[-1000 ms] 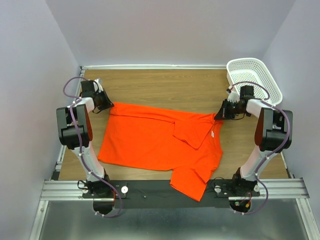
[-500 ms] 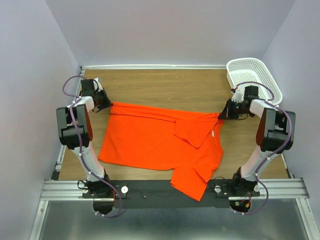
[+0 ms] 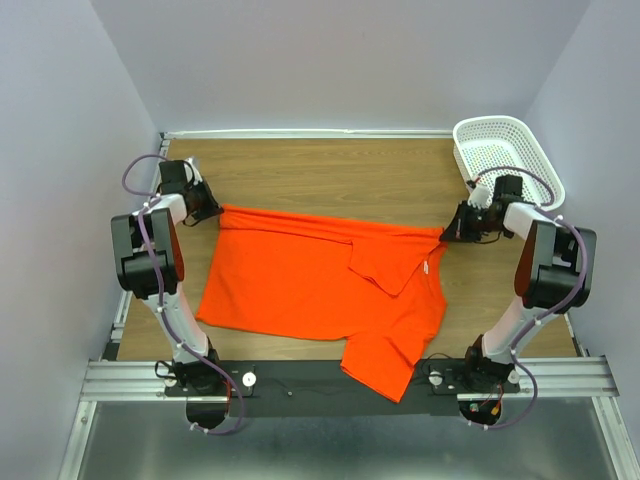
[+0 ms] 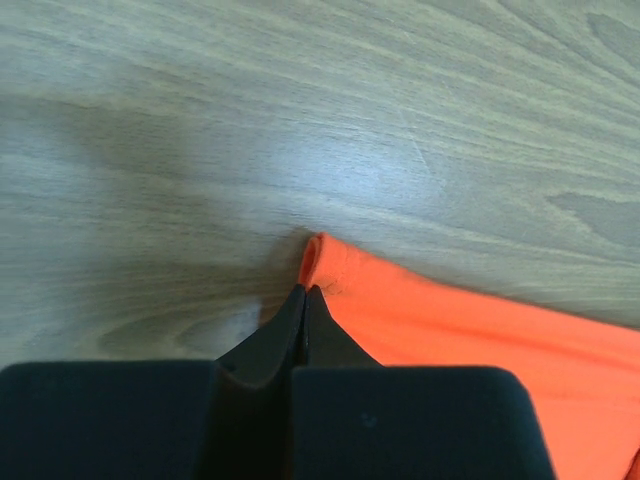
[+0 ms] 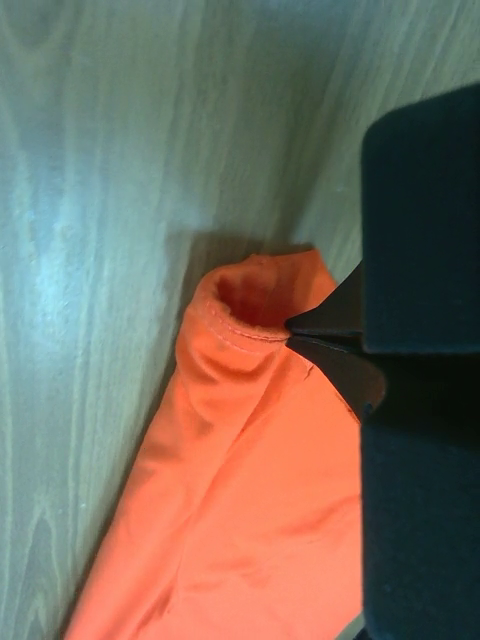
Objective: Fold and stack the t-shirts
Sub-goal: Fold the tshirt
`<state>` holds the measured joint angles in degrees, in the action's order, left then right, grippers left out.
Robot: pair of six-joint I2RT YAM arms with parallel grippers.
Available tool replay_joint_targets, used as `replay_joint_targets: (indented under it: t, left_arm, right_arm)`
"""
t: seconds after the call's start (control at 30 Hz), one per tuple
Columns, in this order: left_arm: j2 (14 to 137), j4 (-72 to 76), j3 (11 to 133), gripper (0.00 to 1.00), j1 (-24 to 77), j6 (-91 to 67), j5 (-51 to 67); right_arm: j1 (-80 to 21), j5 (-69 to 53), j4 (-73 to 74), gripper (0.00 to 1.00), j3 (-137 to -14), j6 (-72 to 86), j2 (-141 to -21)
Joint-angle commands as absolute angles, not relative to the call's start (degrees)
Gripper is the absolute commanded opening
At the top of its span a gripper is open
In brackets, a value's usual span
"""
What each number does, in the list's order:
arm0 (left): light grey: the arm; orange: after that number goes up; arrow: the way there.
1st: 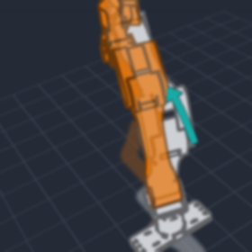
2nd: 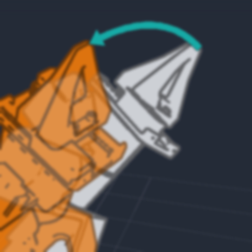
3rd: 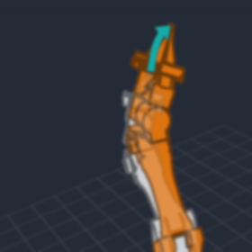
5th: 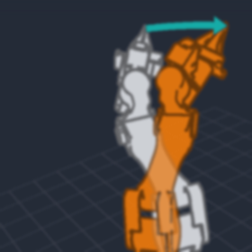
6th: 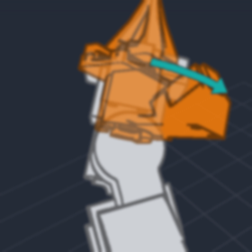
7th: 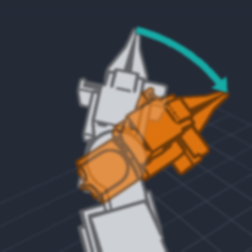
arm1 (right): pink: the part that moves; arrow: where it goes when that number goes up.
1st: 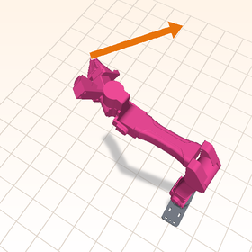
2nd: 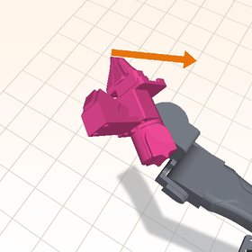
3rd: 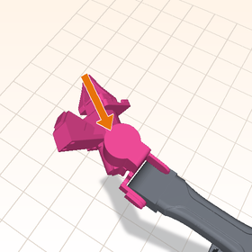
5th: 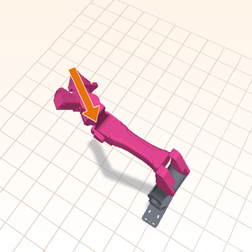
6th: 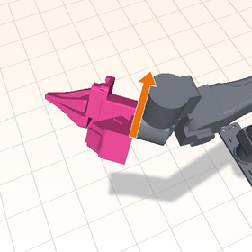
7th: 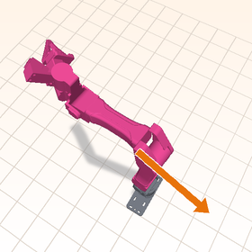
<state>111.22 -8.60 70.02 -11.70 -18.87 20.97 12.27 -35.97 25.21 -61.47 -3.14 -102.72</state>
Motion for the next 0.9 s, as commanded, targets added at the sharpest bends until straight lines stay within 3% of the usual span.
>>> replay_joint_targets:
  t: [0.0,0.23,0.3,0.37,0.4,0.57,0.73,0.87]
  left_arm:
    - [108.11,-5.72,68.56,0.0,-13.8,-20.13,17.4]
    - [109.07,-5.1,68.11,0.0,-14.06,-20.3,20.82]
    - [109.6,-4.4,68.2,0.01,-14.06,-20.3,22.75]
    - [109.6,-4.22,68.47,0.11,-13.98,-20.39,23.46]
    - [109.51,-4.13,68.64,0.27,-13.97,-20.39,23.73]
    - [105.22,-3.52,68.21,0.5,-14.15,-20.83,21.72]
    - [95.74,-3.08,64.44,0.54,-14.24,-22.14,16.09]
    - [93.51,-3.16,59.51,0.54,-14.24,-23.65,19.76]
  right_arm:
    - [14.24,-36.74,26.45,0.01,-59.68,-4.83,-100.81]
    - [14.41,-40.51,26.63,0.01,-60.99,-4.13,-103.18]
    - [14.41,-41.31,26.63,0.05,-62.04,-4.22,-103.97]
    - [14.41,-42.01,26.63,0.11,-62.75,-4.57,-104.24]
    - [14.41,-42.1,26.63,0.19,-63.01,-4.83,-103.8]
    - [14.41,-39.82,26.54,0.36,-63.72,-7.2,-98.98]
    - [14.33,-45.5,26.89,0.39,-61.62,-7.74,-96.15]
    - [12.92,-50.7,32.86,0.38,-60.91,-9.92,-99.83]
